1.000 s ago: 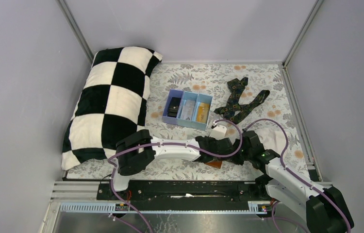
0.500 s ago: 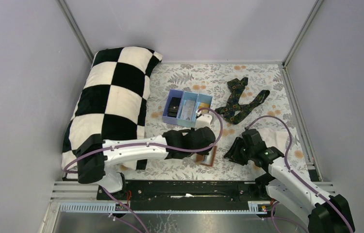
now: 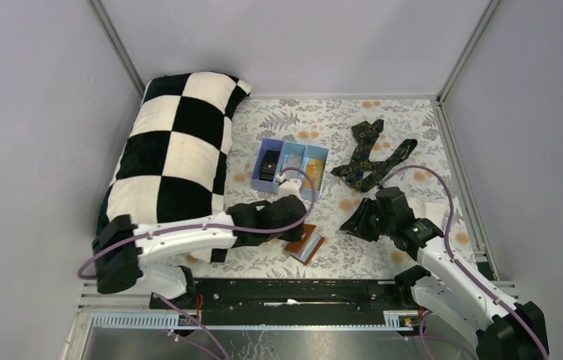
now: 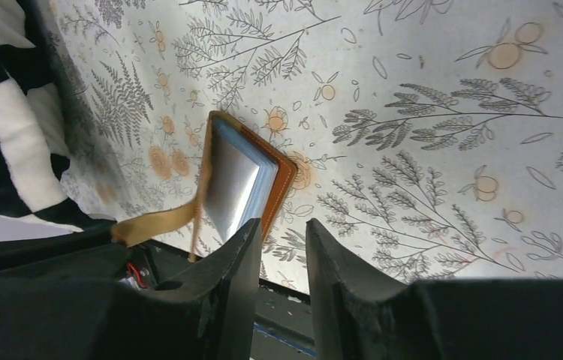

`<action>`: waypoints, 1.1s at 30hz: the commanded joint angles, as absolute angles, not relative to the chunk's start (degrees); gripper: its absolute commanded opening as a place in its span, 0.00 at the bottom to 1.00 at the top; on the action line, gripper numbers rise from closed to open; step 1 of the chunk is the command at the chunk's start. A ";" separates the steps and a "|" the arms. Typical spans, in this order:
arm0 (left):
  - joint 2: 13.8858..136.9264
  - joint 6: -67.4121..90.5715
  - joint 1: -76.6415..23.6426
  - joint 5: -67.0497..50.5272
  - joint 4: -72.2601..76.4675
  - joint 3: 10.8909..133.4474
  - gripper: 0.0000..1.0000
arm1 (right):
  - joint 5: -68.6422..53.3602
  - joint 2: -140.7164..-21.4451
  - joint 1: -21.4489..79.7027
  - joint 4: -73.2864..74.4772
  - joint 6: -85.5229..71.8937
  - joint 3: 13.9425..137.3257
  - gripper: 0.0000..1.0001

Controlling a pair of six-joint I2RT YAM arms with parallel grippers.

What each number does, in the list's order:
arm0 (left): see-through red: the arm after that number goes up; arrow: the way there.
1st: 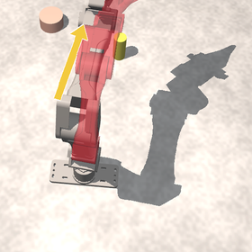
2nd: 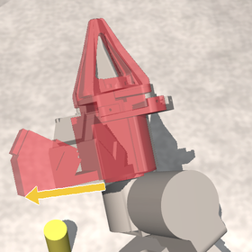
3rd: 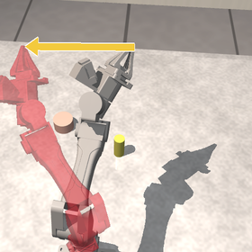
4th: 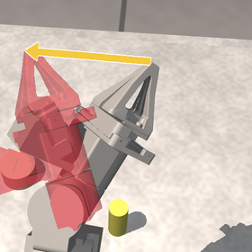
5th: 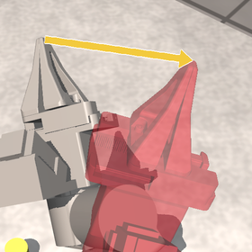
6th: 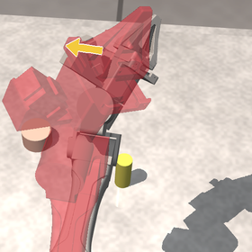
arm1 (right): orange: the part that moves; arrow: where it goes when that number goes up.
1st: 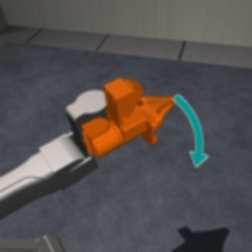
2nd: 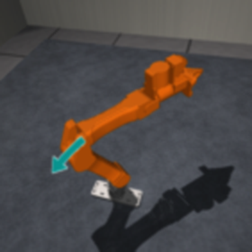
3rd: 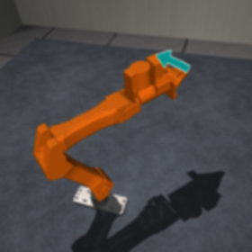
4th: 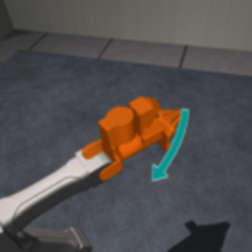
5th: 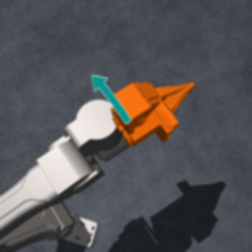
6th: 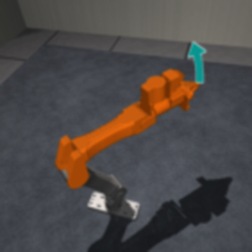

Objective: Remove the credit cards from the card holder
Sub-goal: Open the card holder at the center of the board.

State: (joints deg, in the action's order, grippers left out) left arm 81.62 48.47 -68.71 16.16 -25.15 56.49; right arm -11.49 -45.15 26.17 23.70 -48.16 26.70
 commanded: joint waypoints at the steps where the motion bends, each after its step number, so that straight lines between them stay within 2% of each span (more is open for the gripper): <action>1: 72.63 50.75 -65.02 13.80 -22.97 52.62 0.00 | -15.08 -47.53 27.42 17.98 -50.70 26.05 0.34; 6: 66.61 51.03 -60.79 13.18 -24.87 49.05 0.00 | -13.87 -49.27 29.71 15.96 -52.25 26.29 0.33; 10: 65.22 51.86 -58.79 20.18 -29.50 45.49 0.00 | -11.30 -50.28 30.36 15.87 -53.56 26.34 0.34; 15: 67.55 55.90 -56.97 24.57 -34.52 43.70 0.00 | -11.75 -52.02 32.72 11.27 -56.51 25.71 0.34; 25: 78.10 59.52 -56.99 25.44 -39.32 44.55 0.00 | -6.69 -64.55 47.05 1.15 -61.97 27.20 0.30; 33: 79.96 56.90 -56.95 25.52 -38.10 44.92 0.00 | -5.85 -73.10 49.16 -3.99 -61.97 28.77 0.28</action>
